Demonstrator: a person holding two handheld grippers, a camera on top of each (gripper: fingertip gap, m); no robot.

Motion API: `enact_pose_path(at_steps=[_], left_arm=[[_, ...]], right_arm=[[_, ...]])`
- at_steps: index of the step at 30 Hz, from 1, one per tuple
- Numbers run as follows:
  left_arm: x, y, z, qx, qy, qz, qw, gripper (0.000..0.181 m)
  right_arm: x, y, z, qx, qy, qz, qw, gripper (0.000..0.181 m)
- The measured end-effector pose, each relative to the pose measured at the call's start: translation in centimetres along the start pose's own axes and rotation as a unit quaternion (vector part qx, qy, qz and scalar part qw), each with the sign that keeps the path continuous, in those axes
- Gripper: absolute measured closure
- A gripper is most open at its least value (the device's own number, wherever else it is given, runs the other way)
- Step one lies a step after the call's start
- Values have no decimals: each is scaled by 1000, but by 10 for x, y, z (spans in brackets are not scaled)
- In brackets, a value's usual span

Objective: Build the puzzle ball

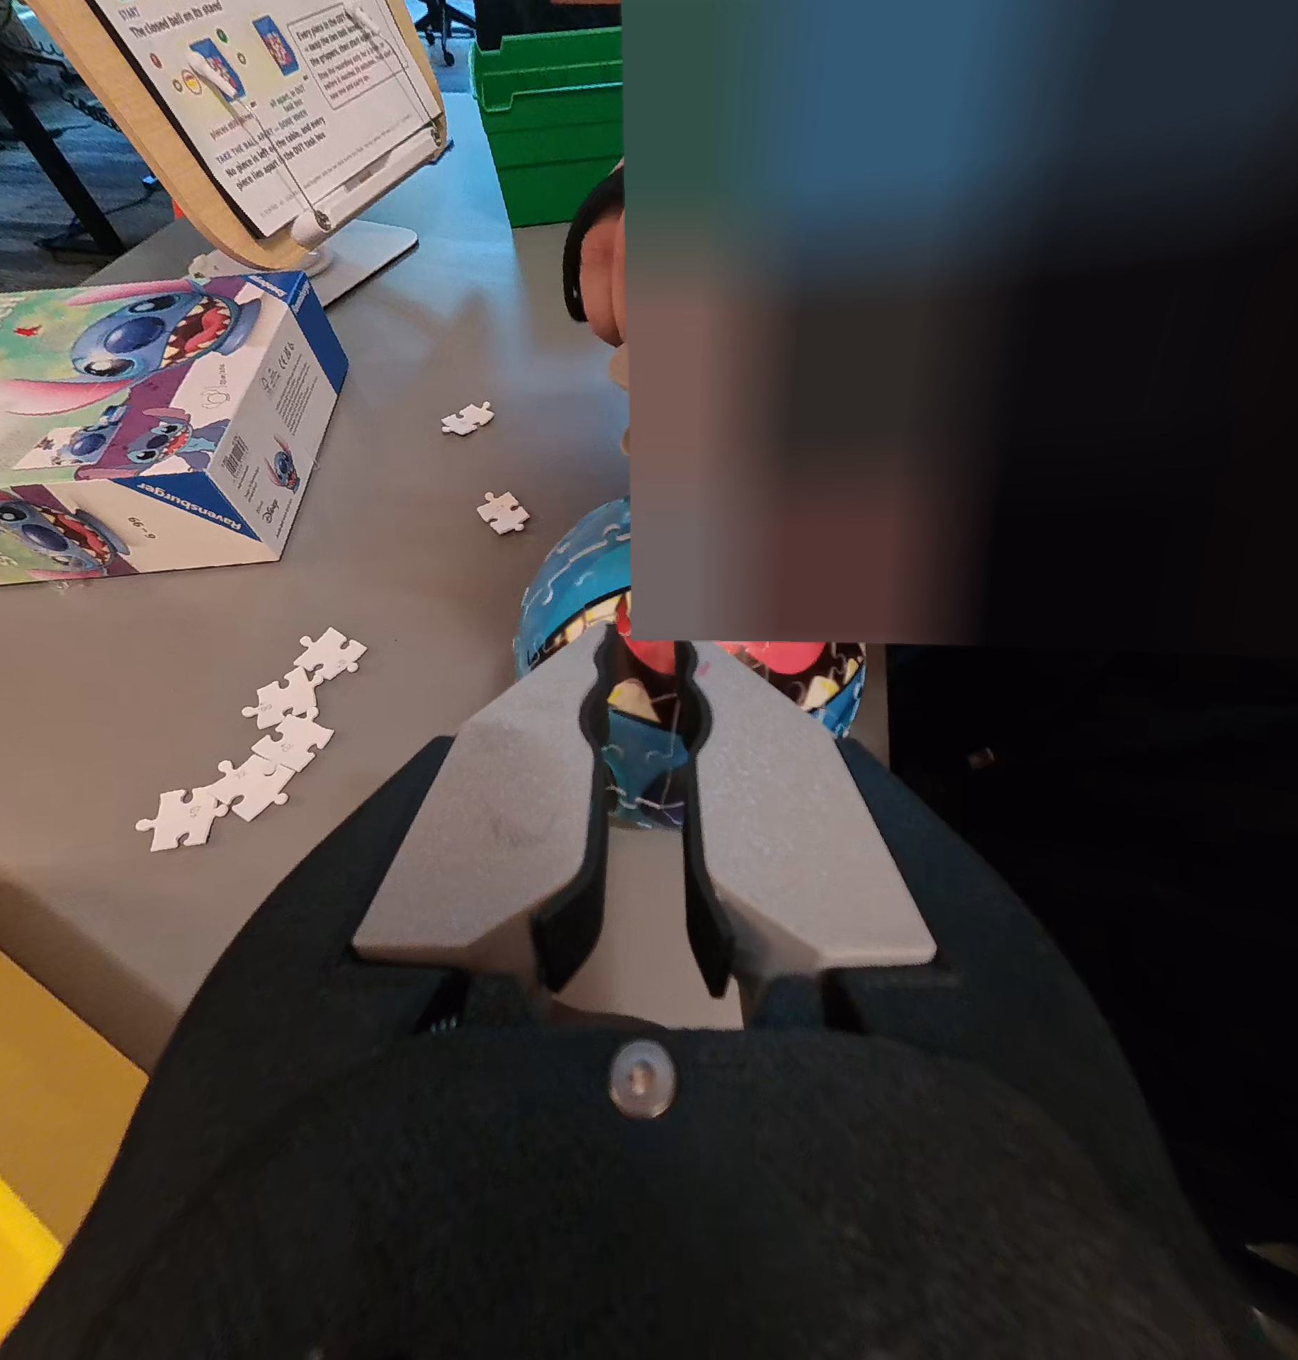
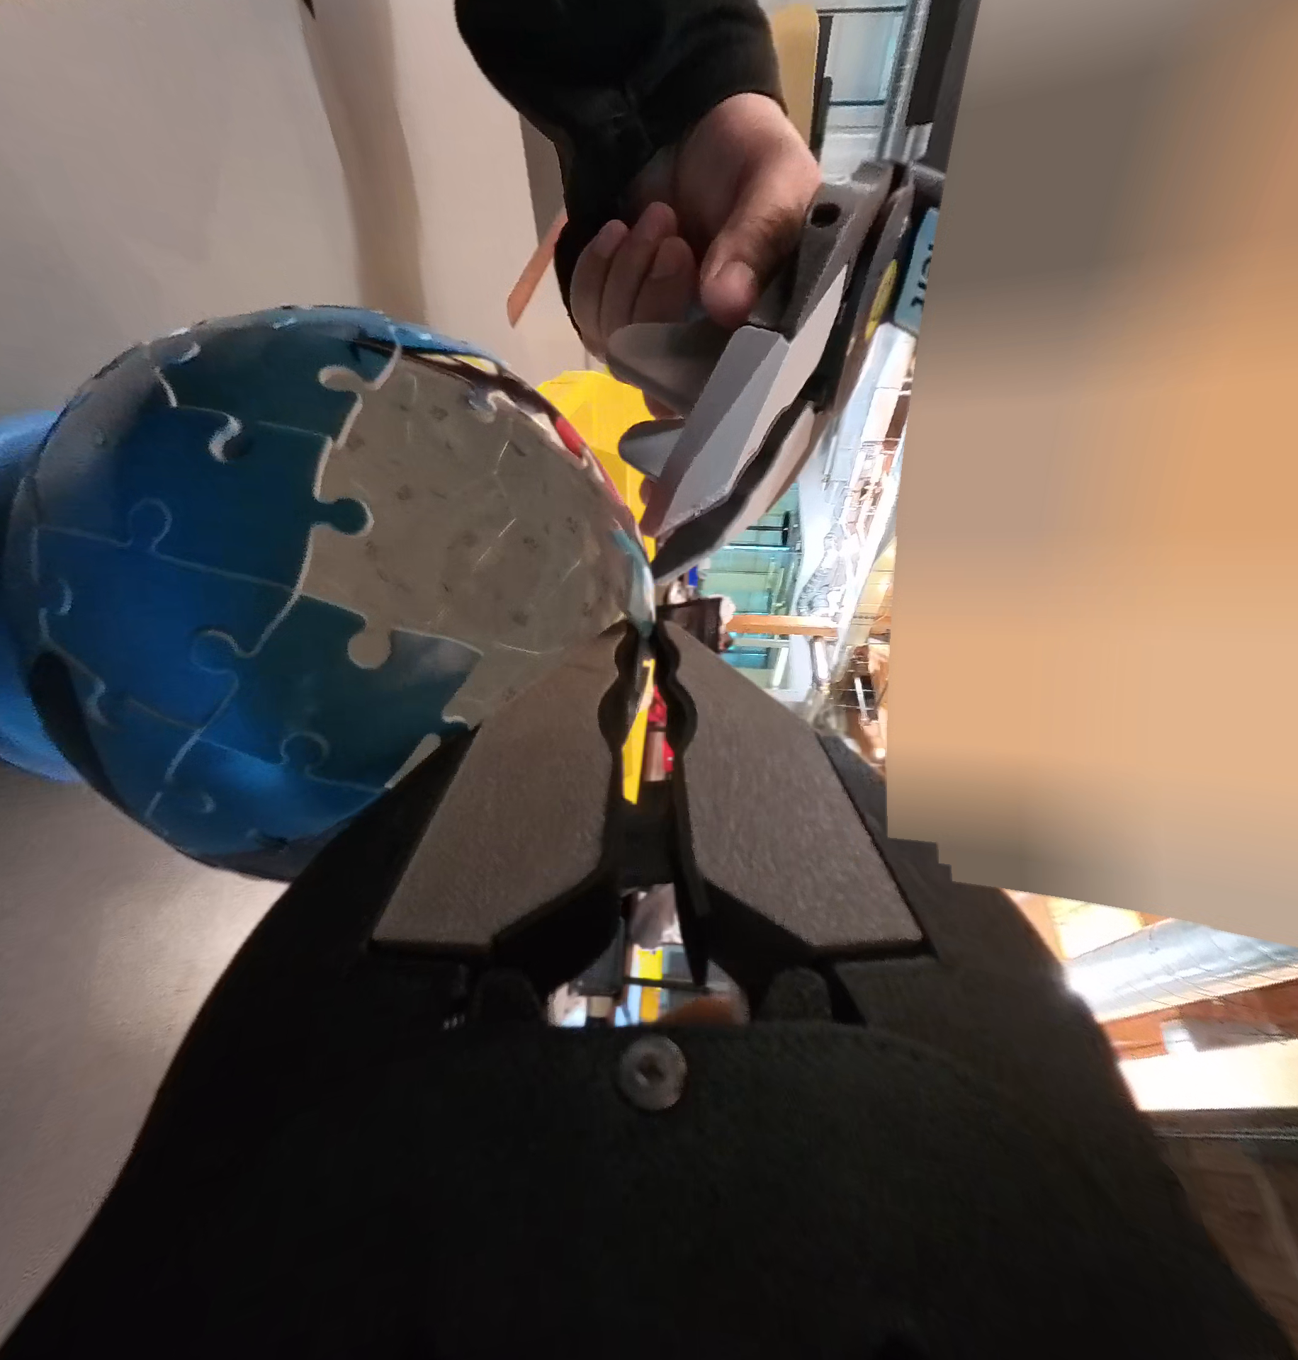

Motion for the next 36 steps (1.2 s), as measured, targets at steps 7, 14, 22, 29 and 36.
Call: enact_pose_path(at_steps=[7, 14, 22, 29, 36], left_arm=[[0, -2, 1, 1, -5, 2, 1000, 169], [-3, -4, 2, 0, -8, 7, 1000, 169], [-5, -5, 1, -2, -11, 7, 1000, 169], [-4, -6, 2, -2, -16, 5, 1000, 169], [-4, -6, 3, -1, -17, 4, 1000, 169]], right_arm=[[0, -2, -1, 1, -2, 12, 1000, 176], [0, 0, -2, 10, -3, 59, 998, 179], [-1, 0, -4, 12, -7, 83, 996, 180], [-1, 1, -5, 6, -6, 79, 997, 181], [-1, 0, -7, 6, 0, 80, 997, 181]])
Point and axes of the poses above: each gripper's, where its closed fingertips meet, z back along the fingers, x out of its top, y = z × x across the jaws, the point moved 6 cm from there along z, back along the fingers, and after that the axes turned 10 degrees about -y, right-handed, at the moved point
